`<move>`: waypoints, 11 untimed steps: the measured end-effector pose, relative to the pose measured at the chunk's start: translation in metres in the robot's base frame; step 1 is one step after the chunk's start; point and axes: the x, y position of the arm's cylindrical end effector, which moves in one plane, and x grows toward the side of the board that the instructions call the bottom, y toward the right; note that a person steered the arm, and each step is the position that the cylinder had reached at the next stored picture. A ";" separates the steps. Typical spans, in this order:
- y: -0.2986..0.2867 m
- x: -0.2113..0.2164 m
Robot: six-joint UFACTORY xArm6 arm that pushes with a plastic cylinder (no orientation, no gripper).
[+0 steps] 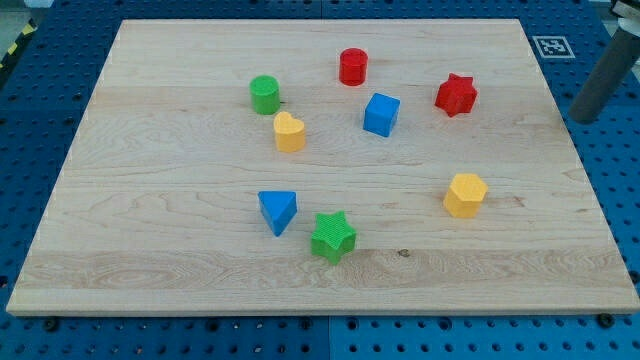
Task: Point at the yellow hexagon
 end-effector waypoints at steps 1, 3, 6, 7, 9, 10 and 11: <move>0.000 0.006; 0.000 0.027; -0.083 0.077; -0.127 0.068; -0.226 0.068; -0.230 0.081; -0.209 0.100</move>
